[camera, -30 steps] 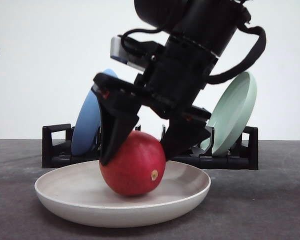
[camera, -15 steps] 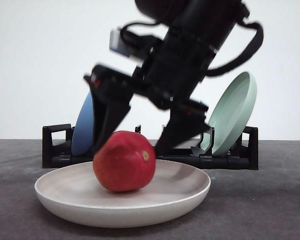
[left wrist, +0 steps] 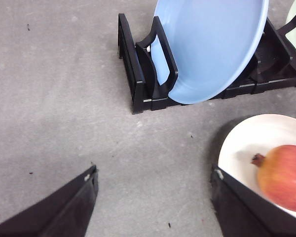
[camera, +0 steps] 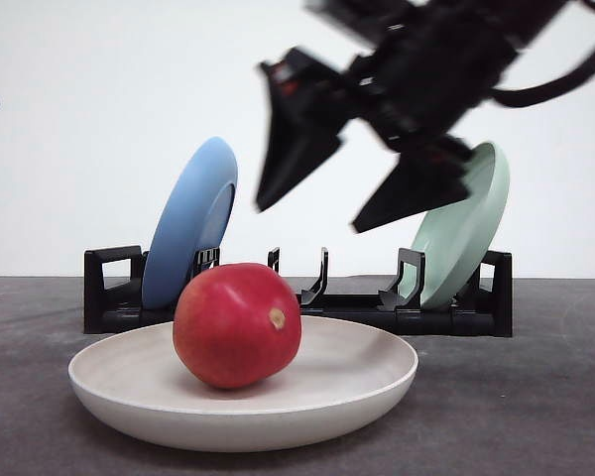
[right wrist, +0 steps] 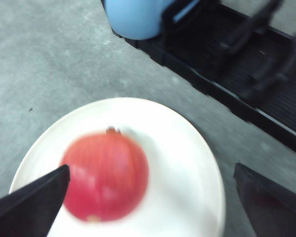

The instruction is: Place pomegranate in white plate

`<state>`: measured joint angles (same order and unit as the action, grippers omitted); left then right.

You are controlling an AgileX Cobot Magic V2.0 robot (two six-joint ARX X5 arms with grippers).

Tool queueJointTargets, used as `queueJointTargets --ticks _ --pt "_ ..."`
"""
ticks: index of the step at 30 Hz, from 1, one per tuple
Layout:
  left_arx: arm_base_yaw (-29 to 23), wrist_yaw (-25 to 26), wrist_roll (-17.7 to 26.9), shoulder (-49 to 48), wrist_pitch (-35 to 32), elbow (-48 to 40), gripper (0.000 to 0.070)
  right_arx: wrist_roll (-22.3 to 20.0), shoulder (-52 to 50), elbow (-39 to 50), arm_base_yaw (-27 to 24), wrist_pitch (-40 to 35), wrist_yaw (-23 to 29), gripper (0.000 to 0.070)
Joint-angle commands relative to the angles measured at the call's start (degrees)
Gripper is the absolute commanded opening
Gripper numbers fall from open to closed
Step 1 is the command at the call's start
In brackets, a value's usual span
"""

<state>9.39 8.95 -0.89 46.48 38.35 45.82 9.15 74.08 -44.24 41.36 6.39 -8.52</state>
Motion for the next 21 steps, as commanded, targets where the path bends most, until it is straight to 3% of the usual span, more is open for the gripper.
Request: queueJointTargets --ticks 1,10,21 --pt "0.0 0.1 0.0 0.4 -0.5 0.6 0.0418 -0.6 -1.5 1.2 -1.0 -0.7 -0.7 0.0673" --pt "0.0 0.1 0.0 0.4 -0.5 0.6 0.0418 -0.5 -13.7 9.3 -10.6 2.4 -2.0 0.0673" --pt "0.0 0.1 -0.1 0.4 -0.4 0.6 0.0418 -0.6 -22.6 11.7 -20.9 11.5 -2.0 0.0672"
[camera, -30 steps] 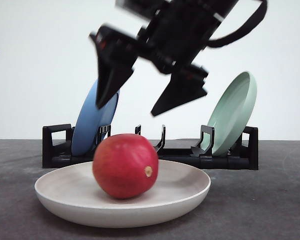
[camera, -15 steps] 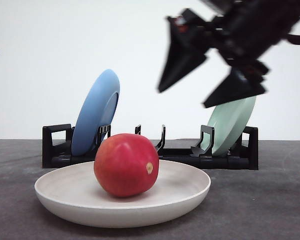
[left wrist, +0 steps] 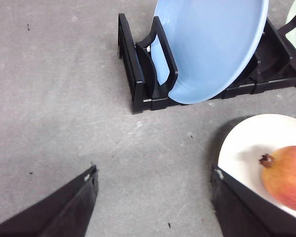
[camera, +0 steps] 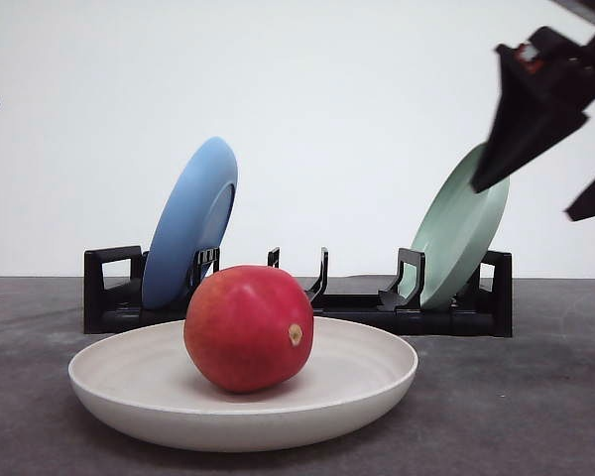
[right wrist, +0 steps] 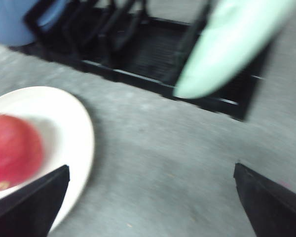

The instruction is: Place pomegranate in white plate

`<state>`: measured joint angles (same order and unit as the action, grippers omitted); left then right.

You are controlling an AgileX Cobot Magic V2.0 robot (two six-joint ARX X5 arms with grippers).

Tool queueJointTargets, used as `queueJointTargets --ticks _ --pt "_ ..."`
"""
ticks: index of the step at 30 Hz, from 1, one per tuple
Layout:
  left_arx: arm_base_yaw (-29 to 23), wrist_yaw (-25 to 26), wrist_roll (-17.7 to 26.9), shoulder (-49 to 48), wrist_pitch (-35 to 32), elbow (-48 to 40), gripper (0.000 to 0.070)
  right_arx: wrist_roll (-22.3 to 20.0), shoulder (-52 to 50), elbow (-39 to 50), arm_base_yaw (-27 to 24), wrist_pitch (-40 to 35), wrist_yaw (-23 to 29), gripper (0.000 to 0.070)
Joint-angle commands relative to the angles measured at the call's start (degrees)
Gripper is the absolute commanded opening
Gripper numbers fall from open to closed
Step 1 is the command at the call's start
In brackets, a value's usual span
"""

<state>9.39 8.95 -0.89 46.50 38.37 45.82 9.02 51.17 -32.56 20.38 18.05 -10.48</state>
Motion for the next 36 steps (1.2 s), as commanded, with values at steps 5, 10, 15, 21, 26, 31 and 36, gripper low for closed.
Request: queueJointTargets --ticks 5,10,15,21,26,31,36 --pt "0.0 0.1 -0.2 0.3 0.0 0.6 0.0404 -0.5 0.0 0.0 -1.1 3.5 0.1 0.0637" --pt "0.0 0.1 -0.5 0.3 0.3 0.6 0.0001 -0.7 0.0 0.0 -1.1 4.6 0.3 0.0038" --pt "0.0 0.1 -1.1 0.1 2.0 0.6 0.0000 -0.7 0.0 0.0 -1.1 4.6 0.0 0.0042" --pt "0.0 0.1 -1.1 0.1 2.0 0.6 0.0000 -0.7 0.0 0.0 -1.1 4.3 0.0 0.0042" --pt "0.0 0.1 -1.1 0.1 2.0 0.6 0.0000 -0.7 0.0 0.0 -1.1 4.3 0.0 0.0042" --pt "0.0 0.1 -1.1 -0.5 2.1 0.5 0.0000 -0.7 0.0 0.0 -1.1 4.3 0.0 0.0042" --pt "-0.6 -0.1 4.4 -3.8 -1.4 -2.7 0.0000 -0.7 0.0 0.0 -1.1 4.3 0.0 0.0042"
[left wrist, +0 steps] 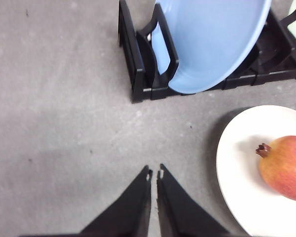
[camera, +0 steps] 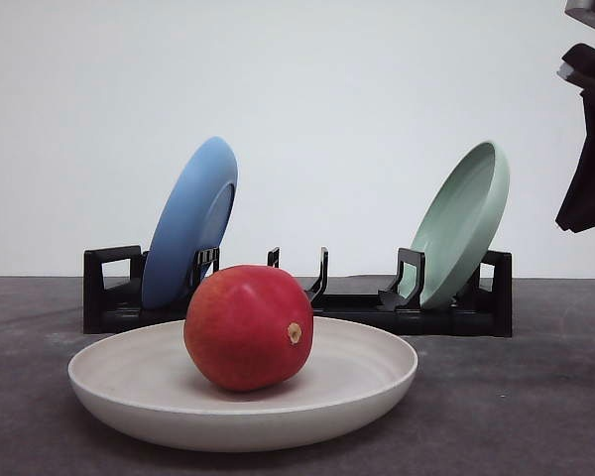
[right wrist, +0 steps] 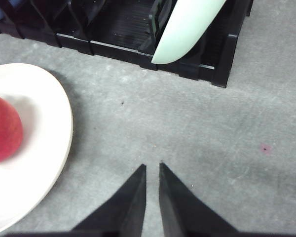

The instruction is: Place pomegranate in white plate

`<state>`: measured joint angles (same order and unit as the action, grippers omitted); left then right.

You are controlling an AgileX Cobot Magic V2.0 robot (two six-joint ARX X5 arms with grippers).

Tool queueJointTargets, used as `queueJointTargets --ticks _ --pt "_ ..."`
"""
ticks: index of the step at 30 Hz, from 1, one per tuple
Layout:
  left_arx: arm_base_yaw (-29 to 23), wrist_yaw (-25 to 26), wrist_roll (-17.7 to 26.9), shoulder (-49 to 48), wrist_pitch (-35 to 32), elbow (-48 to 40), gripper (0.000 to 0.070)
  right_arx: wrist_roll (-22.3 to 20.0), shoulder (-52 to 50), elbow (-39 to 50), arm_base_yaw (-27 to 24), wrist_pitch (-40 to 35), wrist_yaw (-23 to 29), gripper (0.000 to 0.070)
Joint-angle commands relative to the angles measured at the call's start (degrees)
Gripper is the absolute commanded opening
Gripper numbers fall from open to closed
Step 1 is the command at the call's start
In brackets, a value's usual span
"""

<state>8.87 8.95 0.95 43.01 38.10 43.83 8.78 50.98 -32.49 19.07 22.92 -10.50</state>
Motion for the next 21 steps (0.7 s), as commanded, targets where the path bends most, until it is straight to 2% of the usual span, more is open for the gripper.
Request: queueJointTargets --ticks 1,6,9,13,21 --pt "-0.5 -0.3 2.6 -1.6 -3.1 -2.2 0.0000 -0.5 0.2 -0.1 0.2 -0.6 0.0 0.0042" --pt "-3.1 -0.7 -1.8 -9.9 -18.2 -13.1 0.0000 -0.5 0.2 -0.1 0.2 -0.6 0.0 0.0042" --pt "-4.9 -2.1 -5.4 -15.7 -23.8 -19.2 0.0000 -0.5 0.2 -0.1 0.2 -0.6 0.0 0.0042" --pt "-7.0 -4.4 -8.1 -23.0 -24.4 -25.9 0.0000 -0.5 0.2 -0.1 0.2 -0.6 0.0 0.0042" --pt "-10.7 -4.9 -7.8 -35.0 -24.4 -35.7 0.0000 -0.5 0.2 -0.1 0.2 -0.6 0.0 0.0042"
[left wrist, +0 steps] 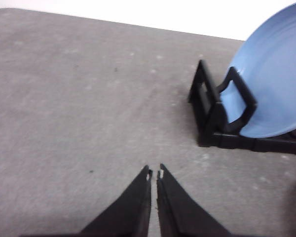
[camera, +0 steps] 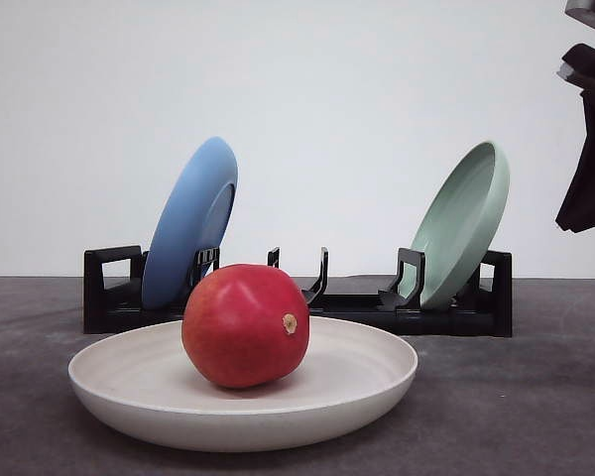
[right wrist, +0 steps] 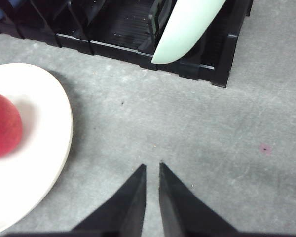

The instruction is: Place pomegranate in white plate

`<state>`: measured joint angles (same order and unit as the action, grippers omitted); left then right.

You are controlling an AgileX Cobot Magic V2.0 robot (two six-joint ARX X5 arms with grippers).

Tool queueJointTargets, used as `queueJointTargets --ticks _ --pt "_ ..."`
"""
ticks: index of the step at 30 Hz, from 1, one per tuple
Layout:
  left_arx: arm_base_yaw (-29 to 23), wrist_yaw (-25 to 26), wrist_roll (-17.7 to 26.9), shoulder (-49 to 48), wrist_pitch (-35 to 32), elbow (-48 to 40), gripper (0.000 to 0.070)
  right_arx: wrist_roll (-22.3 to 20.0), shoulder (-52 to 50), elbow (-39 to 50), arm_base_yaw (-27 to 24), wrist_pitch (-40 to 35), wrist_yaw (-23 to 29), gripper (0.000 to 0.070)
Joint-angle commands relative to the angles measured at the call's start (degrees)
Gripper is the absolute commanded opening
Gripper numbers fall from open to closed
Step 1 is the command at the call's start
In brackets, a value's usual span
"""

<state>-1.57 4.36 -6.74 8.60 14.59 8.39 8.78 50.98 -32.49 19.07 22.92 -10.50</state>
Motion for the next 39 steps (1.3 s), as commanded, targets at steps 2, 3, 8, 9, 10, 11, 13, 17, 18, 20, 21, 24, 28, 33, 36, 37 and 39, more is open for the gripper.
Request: queueJointTargets --ticks 2,3,8,9,10,11,13,17,18,20,21,24,28,33,36,37,39 --pt "-0.9 -0.3 0.4 -3.0 -0.9 -1.8 0.0000 -0.5 0.2 -0.1 0.2 -0.6 0.0 0.0042" --pt "-1.1 -0.3 0.8 -4.2 -0.9 -2.5 0.0000 -0.5 0.2 -0.1 0.2 -0.6 0.0 0.0042" --pt "-1.4 -0.3 3.7 -8.5 -1.0 -5.8 0.0000 -0.5 0.2 -0.1 0.2 -0.6 0.0 0.0041" --pt "-1.4 -0.3 4.0 -8.5 -1.2 -6.2 0.0000 -0.5 0.2 -0.1 0.2 -0.6 0.0 0.0042" --pt "-1.4 -0.3 4.2 -8.5 -1.2 -6.5 0.0000 -0.5 0.2 -0.1 0.2 -0.6 0.0 0.0042" --pt "-1.4 -0.3 4.3 -8.5 -1.6 -6.7 0.0000 -0.5 0.2 -0.1 0.2 -0.6 0.0 0.0042" --pt "-1.4 -0.4 4.6 -8.5 -3.1 -7.2 0.0000 -0.5 0.2 -0.1 0.2 -0.6 0.0 0.0042" --pt "-1.2 -1.5 4.8 -8.5 -3.9 -7.7 0.0000 -0.5 0.2 -0.1 0.2 -0.6 0.0 0.0042" --pt "-1.1 -1.9 4.8 -8.5 -3.9 -7.7 0.0000 -0.5 0.2 -0.1 0.2 -0.6 0.0 0.0042" --pt "-0.5 -2.5 5.0 -8.5 -3.9 -7.7 0.0000 -0.5 0.2 -0.1 0.2 -0.6 0.0 0.0041" --pt "-0.2 -2.8 5.0 -8.5 -3.9 -7.7 0.0000 -0.5 0.2 -0.1 0.2 -0.6 0.0 0.0041" --pt "0.7 -2.9 5.0 -8.5 -3.9 -7.7 0.0000 -0.5 0.2 -0.1 0.2 -0.6 0.0 0.0042" --pt "0.8 -2.9 4.9 -8.5 -3.9 -7.7 0.0000 -0.5 0.2 -0.1 0.2 -0.6 0.0 0.0042" --pt "0.8 -2.9 4.9 -8.4 -3.9 -7.7 0.0000 -0.5 0.2 -0.1 0.2 -0.6 0.0 0.0042" --pt "0.8 -2.9 4.9 -8.4 -3.9 -7.7 0.0000 -0.5 0.2 -0.1 0.2 -0.6 0.0 0.0042" --pt "0.8 -2.9 4.9 -8.4 -3.9 -7.7 0.0000 -0.5 0.2 -0.1 0.2 -0.6 0.0 0.0042" --pt "0.8 -2.9 4.9 -8.4 -3.9 -7.7 0.0000 -0.5 0.2 -0.1 0.2 -0.6 0.0 0.0042"
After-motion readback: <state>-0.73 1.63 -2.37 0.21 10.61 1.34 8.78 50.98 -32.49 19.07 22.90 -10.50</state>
